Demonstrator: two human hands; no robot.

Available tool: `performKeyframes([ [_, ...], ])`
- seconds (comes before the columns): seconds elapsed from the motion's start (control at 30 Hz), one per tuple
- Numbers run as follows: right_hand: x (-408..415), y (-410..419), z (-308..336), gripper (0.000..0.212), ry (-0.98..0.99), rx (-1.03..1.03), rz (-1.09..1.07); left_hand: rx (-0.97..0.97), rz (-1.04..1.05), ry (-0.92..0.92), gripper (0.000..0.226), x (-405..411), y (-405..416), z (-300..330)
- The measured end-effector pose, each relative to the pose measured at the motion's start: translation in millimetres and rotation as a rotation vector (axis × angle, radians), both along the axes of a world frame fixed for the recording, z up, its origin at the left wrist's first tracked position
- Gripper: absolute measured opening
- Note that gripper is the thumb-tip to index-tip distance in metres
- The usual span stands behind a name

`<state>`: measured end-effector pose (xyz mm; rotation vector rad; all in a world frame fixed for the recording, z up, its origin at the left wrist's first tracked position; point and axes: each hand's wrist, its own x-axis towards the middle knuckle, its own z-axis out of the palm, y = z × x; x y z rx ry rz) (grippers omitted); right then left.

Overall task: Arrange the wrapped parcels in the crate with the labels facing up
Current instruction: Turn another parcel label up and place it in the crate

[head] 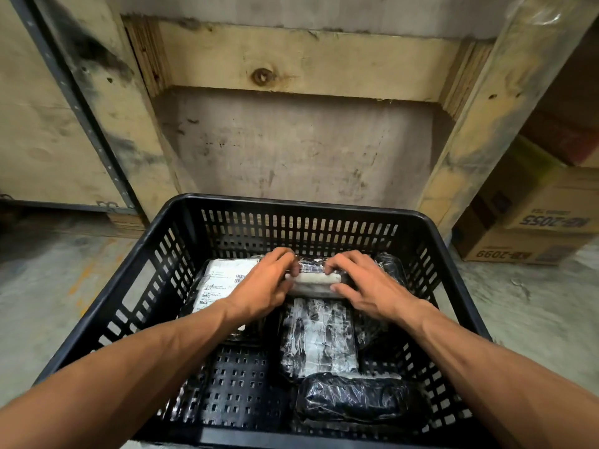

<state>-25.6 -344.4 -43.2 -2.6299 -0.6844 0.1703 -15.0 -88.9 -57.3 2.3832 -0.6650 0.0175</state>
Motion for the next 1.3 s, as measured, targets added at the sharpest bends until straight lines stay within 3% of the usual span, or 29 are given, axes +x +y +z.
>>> performKeyframes([
  [0.1,-3,7,20,0.024,-0.016,0.160,-0.042,-0.159,0.006,0.038,0.039,-1,8,22],
  [0.17,-5,8,36,0.025,-0.020,0.285,-0.081,-0.253,0.009,0.038,0.025,1,13,37],
  [0.27,-8,10,59,0.022,0.043,0.508,-0.162,-0.504,0.053,0.218,0.019,1,18,64],
  [0.37,-13,15,75,0.024,0.060,0.723,-0.214,-0.696,0.039,0.346,0.035,-10,21,85],
  [0.47,-16,25,87,0.020,0.001,0.881,-0.275,-0.770,-0.017,0.425,0.063,-23,22,98],
  [0.53,-18,34,94,0.018,-0.014,0.965,-0.295,-0.807,-0.010,0.424,0.070,-31,21,106],
  [0.67,-23,50,104,0.024,-0.005,1.009,-0.274,-0.920,0.027,0.387,0.062,-38,27,121],
  [0.83,-32,61,110,0.069,0.063,0.920,-0.182,-1.049,0.124,0.342,0.059,-38,41,128],
  [1.0,-36,74,109,0.066,0.015,0.972,-0.197,-0.980,0.131,0.260,0.060,-41,53,141],
  [1.17,-37,66,123,0.033,0.035,0.998,-0.169,-0.418,0.098,0.182,0.058,-41,76,156],
  [1.3,-36,64,138,0.029,0.097,0.939,-0.121,-0.301,-0.036,0.315,0.064,-36,79,172],
])
